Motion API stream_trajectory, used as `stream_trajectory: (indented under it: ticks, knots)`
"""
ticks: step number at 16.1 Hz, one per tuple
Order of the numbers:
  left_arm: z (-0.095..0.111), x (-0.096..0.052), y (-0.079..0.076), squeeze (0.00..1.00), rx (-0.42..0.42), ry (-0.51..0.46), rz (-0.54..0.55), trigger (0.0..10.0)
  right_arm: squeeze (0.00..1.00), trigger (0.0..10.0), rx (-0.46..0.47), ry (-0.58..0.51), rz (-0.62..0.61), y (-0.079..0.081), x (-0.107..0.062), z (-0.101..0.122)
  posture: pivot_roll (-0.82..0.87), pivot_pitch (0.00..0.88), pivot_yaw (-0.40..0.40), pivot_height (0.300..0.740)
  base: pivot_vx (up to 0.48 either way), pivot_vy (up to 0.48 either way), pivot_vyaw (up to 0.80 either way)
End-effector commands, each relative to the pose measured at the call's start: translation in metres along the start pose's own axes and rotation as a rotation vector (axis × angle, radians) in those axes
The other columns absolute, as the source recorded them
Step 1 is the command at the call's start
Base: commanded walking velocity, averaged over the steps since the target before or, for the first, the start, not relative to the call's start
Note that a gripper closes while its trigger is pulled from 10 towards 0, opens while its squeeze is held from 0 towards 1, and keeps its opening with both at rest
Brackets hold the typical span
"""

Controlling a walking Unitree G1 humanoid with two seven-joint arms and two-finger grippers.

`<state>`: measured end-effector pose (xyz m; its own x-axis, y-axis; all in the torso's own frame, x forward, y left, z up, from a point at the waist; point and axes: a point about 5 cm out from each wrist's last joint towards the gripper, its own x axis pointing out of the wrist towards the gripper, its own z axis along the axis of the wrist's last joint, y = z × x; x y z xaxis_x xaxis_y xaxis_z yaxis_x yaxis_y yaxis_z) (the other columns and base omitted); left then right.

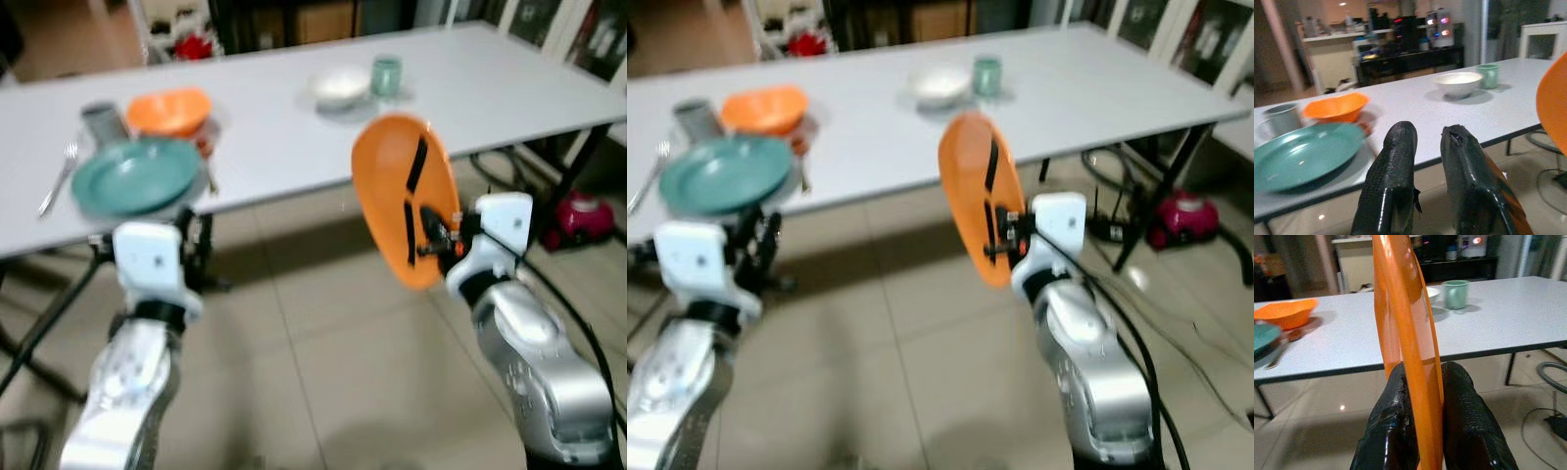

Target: Setting the table

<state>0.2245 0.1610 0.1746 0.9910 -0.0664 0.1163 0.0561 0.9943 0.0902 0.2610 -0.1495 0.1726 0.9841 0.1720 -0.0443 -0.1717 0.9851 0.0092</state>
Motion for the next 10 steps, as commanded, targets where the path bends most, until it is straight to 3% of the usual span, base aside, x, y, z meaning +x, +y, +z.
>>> stream_trajectory:
  ticks: [1,3,7,9,10]
  knots:
    - [0.003,0.001,-0.005,0.0,-0.001,-0.015,-0.023,10.0,0.0,10.0,-0.01,-0.067,-0.037,-0.008,-0.003,0.013,-0.09,0.046,0.054,0.74,0.409,0.0,0.0]
    - [0.003,0.001,-0.005,0.0,-0.001,-0.015,-0.027,10.0,0.0,10.0,0.013,-0.062,-0.04,-0.009,-0.003,0.013,-0.1,0.047,0.055,0.74,0.409,0.0,-0.24]
    - [0.004,0.002,-0.007,0.0,-0.004,-0.019,-0.04,10.0,0.0,10.0,0.086,-0.074,-0.033,-0.01,-0.004,0.016,-0.1,0.047,0.057,0.74,0.412,0.0,-0.79]
    - [0.005,0.002,-0.008,0.0,-0.006,-0.023,-0.047,10.0,0.0,10.0,0.21,-0.114,0.006,-0.009,-0.003,0.023,-0.1,0.047,0.059,0.74,0.412,0.0,-0.29]
    - [0.005,0.002,-0.009,0.0,-0.006,-0.025,-0.051,10.0,0.0,10.0,0.315,-0.14,0.058,-0.007,-0.002,0.03,-0.1,0.047,0.061,0.74,0.409,0.0,0.0]
